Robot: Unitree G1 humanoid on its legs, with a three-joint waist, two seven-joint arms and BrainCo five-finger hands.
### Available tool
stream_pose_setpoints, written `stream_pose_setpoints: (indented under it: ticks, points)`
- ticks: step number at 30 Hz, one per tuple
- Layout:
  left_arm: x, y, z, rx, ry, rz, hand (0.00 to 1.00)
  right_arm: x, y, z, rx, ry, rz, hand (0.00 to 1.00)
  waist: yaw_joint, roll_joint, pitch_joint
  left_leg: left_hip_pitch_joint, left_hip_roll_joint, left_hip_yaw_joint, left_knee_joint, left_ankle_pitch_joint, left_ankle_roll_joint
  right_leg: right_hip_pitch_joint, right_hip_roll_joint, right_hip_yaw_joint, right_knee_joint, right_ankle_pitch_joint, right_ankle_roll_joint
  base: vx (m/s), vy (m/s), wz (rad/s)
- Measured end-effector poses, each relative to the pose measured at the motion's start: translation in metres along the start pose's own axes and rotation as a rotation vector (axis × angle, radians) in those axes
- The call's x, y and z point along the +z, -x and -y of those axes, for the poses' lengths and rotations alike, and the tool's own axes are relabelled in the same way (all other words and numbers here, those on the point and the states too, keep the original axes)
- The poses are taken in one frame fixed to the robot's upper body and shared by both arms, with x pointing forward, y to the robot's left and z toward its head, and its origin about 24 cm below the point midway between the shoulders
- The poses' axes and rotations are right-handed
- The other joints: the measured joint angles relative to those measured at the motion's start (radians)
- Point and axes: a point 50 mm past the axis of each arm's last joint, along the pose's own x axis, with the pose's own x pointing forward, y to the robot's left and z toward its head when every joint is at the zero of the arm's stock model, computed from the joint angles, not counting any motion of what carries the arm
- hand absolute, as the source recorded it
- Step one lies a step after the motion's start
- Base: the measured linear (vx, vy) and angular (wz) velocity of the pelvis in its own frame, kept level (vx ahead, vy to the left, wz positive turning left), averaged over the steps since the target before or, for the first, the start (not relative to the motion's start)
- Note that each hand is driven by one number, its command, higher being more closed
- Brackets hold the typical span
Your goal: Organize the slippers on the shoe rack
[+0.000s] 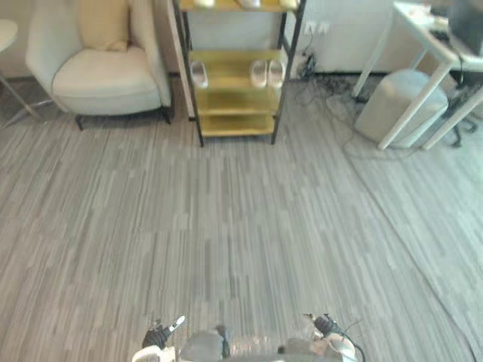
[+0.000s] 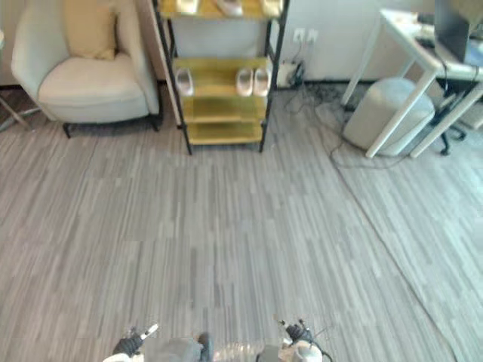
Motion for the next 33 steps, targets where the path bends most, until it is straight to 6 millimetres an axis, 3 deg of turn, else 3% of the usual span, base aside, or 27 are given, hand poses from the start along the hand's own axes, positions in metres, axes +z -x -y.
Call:
stream_pose_setpoints:
  ticks: [3,5,6,7,9,10,11,13,14,16,19,20,22,23,24,26,28,30,32,33]
  points:
    - [0.003,0.000,0.019,-0.044,0.018,0.007,0.00,0.006,-0.001,-0.003,0.008,0.001,0.014,0.00,-0.033,0.004,0.001,0.068,0.020,-0.033,-0.040,-0.001,-0.002,-0.046,0.035,-0.028,-0.307,0.041,-0.038,0.49,-0.101,0.50]
    - [0.003,0.000,0.026,-0.063,0.020,0.004,0.00,0.007,-0.003,-0.002,0.006,0.008,0.007,0.00,-0.041,0.001,0.002,0.105,0.031,-0.072,-0.052,-0.030,-0.048,-0.052,0.077,0.010,-0.573,0.210,-0.065,0.48,-0.184,0.60]
    - [0.002,0.000,0.024,-0.055,0.021,-0.001,0.00,0.003,-0.002,-0.001,0.002,0.009,-0.008,0.00,-0.041,-0.014,-0.002,0.126,0.025,-0.094,-0.053,-0.046,-0.069,-0.049,0.078,0.030,-0.610,0.283,-0.087,0.51,-0.272,0.69]
    - [-0.001,0.000,0.027,-0.056,0.029,-0.019,0.00,0.007,-0.004,0.004,-0.009,0.019,-0.002,0.00,-0.047,0.014,-0.004,0.161,0.056,-0.129,-0.051,-0.066,-0.081,-0.037,0.100,0.021,-0.556,0.308,-0.096,0.52,-0.270,0.56]
    - [-0.010,0.003,0.029,-0.045,0.066,-0.044,0.00,0.010,-0.005,0.009,-0.024,0.029,0.006,0.00,-0.038,0.062,-0.014,0.127,0.102,-0.145,0.071,-0.068,-0.087,-0.007,0.131,-0.010,-0.549,0.242,-0.118,0.61,-0.330,0.30]
    - [-0.010,0.003,0.026,-0.030,0.082,-0.047,0.00,0.012,-0.005,0.008,-0.021,0.037,0.017,0.00,-0.040,0.080,-0.010,0.055,0.123,-0.150,0.247,-0.062,-0.096,0.029,0.153,-0.020,-0.566,0.218,-0.127,0.56,-0.350,0.16]
    - [-0.010,0.003,0.024,-0.020,0.097,-0.047,0.00,0.013,-0.005,0.008,-0.021,0.038,0.023,0.00,-0.039,0.095,-0.001,-0.035,0.153,-0.145,0.458,-0.009,-0.126,0.079,0.180,-0.018,-0.596,0.200,-0.136,0.46,-0.263,0.06]
    - [-0.016,0.005,0.018,-0.003,0.102,-0.053,0.00,0.009,-0.004,0.005,-0.019,0.037,0.012,0.00,-0.019,0.092,0.014,-0.144,0.216,-0.109,0.736,-0.030,-0.136,0.195,0.219,-0.012,-0.653,0.165,-0.165,0.40,-0.159,-0.17]
    - [-0.012,0.005,0.015,0.004,0.105,-0.032,0.00,0.006,-0.004,0.002,-0.010,0.037,0.002,0.00,-0.013,0.079,0.023,-0.195,0.226,-0.090,0.793,-0.042,-0.137,0.254,0.225,-0.012,-0.671,0.139,-0.175,0.44,-0.175,-0.14]
    - [-0.007,0.004,0.016,-0.007,0.093,-0.012,0.00,0.003,-0.003,-0.001,-0.003,0.028,-0.004,0.00,-0.011,0.066,0.022,-0.280,0.219,-0.036,0.750,-0.067,-0.125,0.324,0.225,-0.008,-0.712,0.124,-0.155,0.37,-0.151,-0.05]
    - [-0.003,0.004,0.017,-0.008,0.097,0.010,0.00,0.001,-0.003,0.000,-0.007,0.026,-0.016,0.00,0.002,0.066,0.021,-0.381,0.151,0.007,0.431,-0.059,-0.102,0.398,0.217,0.014,-0.783,0.107,-0.126,0.47,0.008,-0.17]
    - [-0.002,0.003,0.017,-0.009,0.097,0.016,0.00,0.000,-0.003,0.001,-0.011,0.021,-0.023,0.00,0.012,0.061,0.023,-0.389,0.111,0.000,0.288,-0.016,-0.090,0.423,0.207,0.025,-0.803,0.099,-0.113,0.48,0.122,-0.32]
    - [-0.001,0.003,0.018,-0.011,0.103,0.020,0.00,-0.006,-0.002,0.001,-0.015,0.013,-0.045,0.00,0.041,0.036,0.020,-0.347,0.048,-0.017,0.134,0.191,-0.070,0.461,0.173,0.070,-0.819,0.074,-0.075,0.52,0.172,-0.48]
    - [0.001,0.003,0.014,-0.003,0.092,0.023,0.00,-0.008,-0.001,-0.002,-0.009,0.011,-0.054,0.00,0.041,0.022,0.009,-0.331,0.022,-0.006,0.127,0.202,-0.035,0.468,0.146,0.086,-0.822,0.062,-0.057,0.54,0.172,-0.30]
    - [0.002,0.002,0.012,-0.003,0.081,0.028,0.00,-0.008,0.000,-0.004,-0.004,0.008,-0.051,0.00,0.032,0.010,0.010,-0.328,0.014,0.003,0.147,0.172,-0.011,0.463,0.130,0.089,-0.799,0.059,-0.049,0.52,0.167,-0.12]
    - [0.002,0.002,0.012,-0.004,0.081,0.024,0.00,-0.012,0.001,-0.008,0.007,0.004,-0.059,0.00,0.040,0.005,0.009,-0.300,0.015,0.023,0.175,0.109,-0.001,0.401,0.111,0.113,-0.617,0.034,-0.010,0.52,0.201,-0.20]
    - [0.002,0.001,0.011,-0.010,0.057,0.017,0.00,-0.010,0.002,-0.009,0.015,0.000,-0.045,0.00,0.035,0.001,0.009,-0.208,0.002,0.033,0.160,0.049,0.011,0.254,0.064,0.112,-0.212,0.043,0.052,0.45,0.166,-0.17]
    - [-0.002,0.001,0.011,-0.011,0.051,0.001,0.00,-0.005,0.001,-0.008,0.017,0.005,-0.019,0.00,0.029,0.003,0.009,-0.112,-0.008,0.031,0.142,0.005,0.012,0.166,0.033,0.088,0.013,0.028,0.049,0.49,0.114,0.05]
    - [0.000,0.000,0.013,-0.016,0.053,0.003,0.00,-0.003,0.001,-0.009,0.022,0.006,-0.008,0.00,0.024,0.006,0.009,-0.028,-0.007,0.016,0.097,-0.012,0.016,0.094,0.028,0.040,0.046,0.008,0.016,0.44,0.040,0.21]
    - [0.001,0.000,0.014,-0.019,0.057,0.002,0.00,-0.001,0.001,-0.009,0.022,0.014,-0.003,0.00,0.021,0.007,0.012,0.030,0.001,0.002,0.052,-0.012,0.016,0.068,0.032,0.001,-0.016,-0.010,-0.012,0.45,-0.033,0.39]
